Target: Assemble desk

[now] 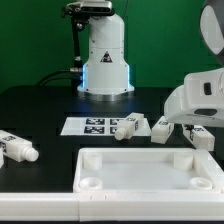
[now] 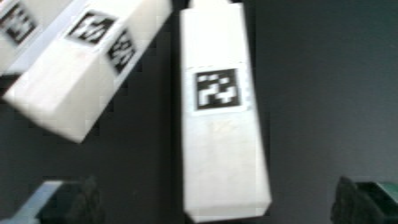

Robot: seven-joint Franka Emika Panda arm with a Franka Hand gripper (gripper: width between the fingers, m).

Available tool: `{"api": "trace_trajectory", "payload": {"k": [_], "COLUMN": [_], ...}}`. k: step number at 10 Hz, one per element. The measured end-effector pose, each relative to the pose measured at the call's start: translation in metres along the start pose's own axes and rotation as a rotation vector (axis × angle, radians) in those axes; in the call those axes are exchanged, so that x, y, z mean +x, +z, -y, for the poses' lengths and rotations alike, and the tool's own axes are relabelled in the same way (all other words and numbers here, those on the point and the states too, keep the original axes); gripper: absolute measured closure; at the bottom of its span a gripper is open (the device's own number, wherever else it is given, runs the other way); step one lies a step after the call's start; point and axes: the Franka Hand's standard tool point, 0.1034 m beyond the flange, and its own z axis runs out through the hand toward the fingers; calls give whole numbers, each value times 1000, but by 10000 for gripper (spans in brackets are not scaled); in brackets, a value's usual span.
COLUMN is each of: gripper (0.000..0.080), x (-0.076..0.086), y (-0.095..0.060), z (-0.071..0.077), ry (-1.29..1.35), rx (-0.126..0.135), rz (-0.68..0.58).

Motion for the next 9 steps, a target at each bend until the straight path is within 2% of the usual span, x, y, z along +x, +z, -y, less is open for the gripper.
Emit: {"api": "trace_trajectory", "payload": {"k": [1, 4, 5, 9], "gripper": [151, 151, 151, 151], "x": [2, 2, 2, 4], "y": [2, 3, 9, 13], "z": [-1, 0, 1, -3], "ry": [13, 16, 34, 41], "rx": [13, 19, 50, 47], "rz": [8, 13, 47, 83]}}
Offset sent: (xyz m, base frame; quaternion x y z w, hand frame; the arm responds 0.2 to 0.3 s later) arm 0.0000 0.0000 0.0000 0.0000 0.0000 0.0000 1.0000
